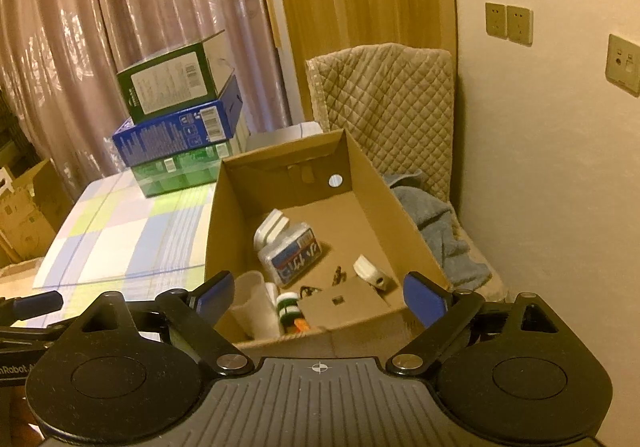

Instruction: Organize rigid objects

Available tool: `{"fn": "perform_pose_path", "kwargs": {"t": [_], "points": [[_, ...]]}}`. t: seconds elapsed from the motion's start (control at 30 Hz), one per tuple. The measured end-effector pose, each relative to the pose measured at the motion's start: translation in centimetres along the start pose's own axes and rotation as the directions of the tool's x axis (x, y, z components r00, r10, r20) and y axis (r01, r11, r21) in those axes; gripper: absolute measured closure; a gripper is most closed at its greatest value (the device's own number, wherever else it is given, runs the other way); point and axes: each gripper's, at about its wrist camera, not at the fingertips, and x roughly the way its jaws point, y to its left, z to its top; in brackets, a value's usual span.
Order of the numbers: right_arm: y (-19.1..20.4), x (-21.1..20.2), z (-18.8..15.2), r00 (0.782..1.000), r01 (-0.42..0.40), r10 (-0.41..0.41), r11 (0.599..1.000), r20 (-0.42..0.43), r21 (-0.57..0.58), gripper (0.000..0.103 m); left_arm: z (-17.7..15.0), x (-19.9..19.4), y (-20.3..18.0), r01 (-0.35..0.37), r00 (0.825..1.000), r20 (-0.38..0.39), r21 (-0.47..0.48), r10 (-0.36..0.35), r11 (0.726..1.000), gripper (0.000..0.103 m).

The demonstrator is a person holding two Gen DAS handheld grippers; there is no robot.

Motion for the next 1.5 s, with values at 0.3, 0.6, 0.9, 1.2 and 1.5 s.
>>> {"fn": "perform_pose_path", "kwargs": {"t": [0.3, 0.6, 0.9, 1.2, 1.5], "points": [[1.3, -1.7, -2.2, 1.0, 0.002, -0.004, 0.995, -0.02, -0.096, 0.013, -1.5, -1.6, 0.9, -0.051, 0.998, -0.039, -0.105, 0.047, 0.993, 0.001], [1.2, -3.6, -4.9, 0.999, 0.012, -0.017, 0.993, -0.045, -0.116, 0.013, -3.1, -3.6, -0.8, -0.014, 0.998, -0.065, -0.083, 0.009, 0.996, 0.001], [0.1, -5.6, -6.3, 0.998, 0.027, -0.032, 0.997, -0.061, -0.077, 0.013, -5.1, -5.1, -2.9, -0.017, 0.996, -0.091, -0.058, 0.012, 0.998, 0.002], [0.3, -6.5, -7.3, 0.997, 0.012, -0.019, 0.996, -0.081, -0.087, 0.013, -6.7, -5.3, -3.7, -0.029, 0.993, -0.114, -0.028, 0.025, 0.999, 0.001], [0.7, -6.6, -7.6, 0.996, 0.016, -0.024, 0.995, -0.088, -0.099, 0.013, -7.1, -5.0, -3.8, -0.027, 0.991, -0.131, -0.041, 0.021, 0.999, 0.001]]}}
